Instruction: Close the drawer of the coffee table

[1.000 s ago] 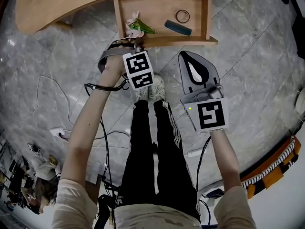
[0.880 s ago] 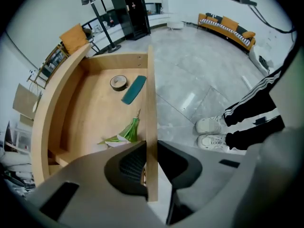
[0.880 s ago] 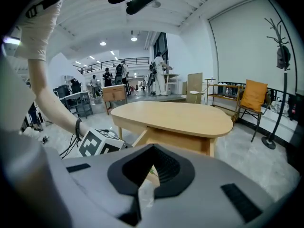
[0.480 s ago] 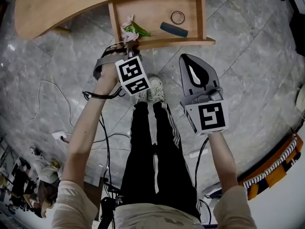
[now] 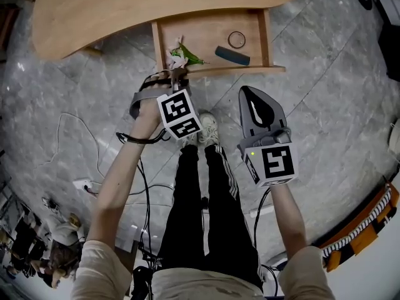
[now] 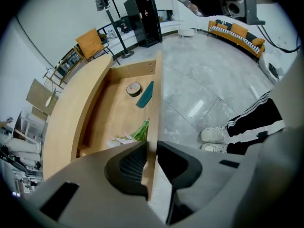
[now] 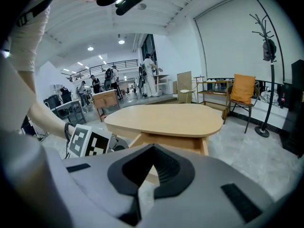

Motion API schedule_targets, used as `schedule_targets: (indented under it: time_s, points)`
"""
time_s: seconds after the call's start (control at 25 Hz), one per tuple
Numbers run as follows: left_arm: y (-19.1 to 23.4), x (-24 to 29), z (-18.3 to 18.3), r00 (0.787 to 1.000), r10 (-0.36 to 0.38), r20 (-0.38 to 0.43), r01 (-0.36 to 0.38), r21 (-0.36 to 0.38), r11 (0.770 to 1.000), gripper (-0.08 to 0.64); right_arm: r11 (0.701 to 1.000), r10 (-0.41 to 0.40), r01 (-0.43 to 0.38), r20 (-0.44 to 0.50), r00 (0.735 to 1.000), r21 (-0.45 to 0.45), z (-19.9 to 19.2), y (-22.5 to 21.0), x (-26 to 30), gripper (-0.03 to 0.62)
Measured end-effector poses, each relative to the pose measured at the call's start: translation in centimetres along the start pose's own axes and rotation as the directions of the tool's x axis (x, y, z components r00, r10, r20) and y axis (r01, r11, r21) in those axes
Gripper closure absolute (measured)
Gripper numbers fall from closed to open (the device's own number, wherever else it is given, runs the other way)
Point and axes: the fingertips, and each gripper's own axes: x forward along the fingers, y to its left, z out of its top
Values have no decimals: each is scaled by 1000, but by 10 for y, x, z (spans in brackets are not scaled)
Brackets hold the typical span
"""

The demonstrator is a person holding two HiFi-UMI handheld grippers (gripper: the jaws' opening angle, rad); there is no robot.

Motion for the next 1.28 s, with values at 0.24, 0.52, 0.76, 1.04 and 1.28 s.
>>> schedule_targets:
  time_s: [0.24,0.52,0.76,1.04,1.28]
  points:
    - [6,-1,0,999,20,33,-17,-88,996,480,1000,12,-12,30,999,-14,18,3,10,586]
    - [45,10,4,994,103,35,-95,-180,979,469,1000,-7,6,28,1000,10,17,-8,13,586]
    - [101,24,5,985,169,18,-162,-200,966,466,999,-15,13,31,999,52,17,-15,18,586]
    - [156,34,7,973,228,-10,-225,-211,951,463,998,-15,11,55,998,70,27,-29,25,586]
    - [165,36,4,965,264,-14,-255,-307,917,448,998,-1,-2,56,998,66,31,-31,28,586]
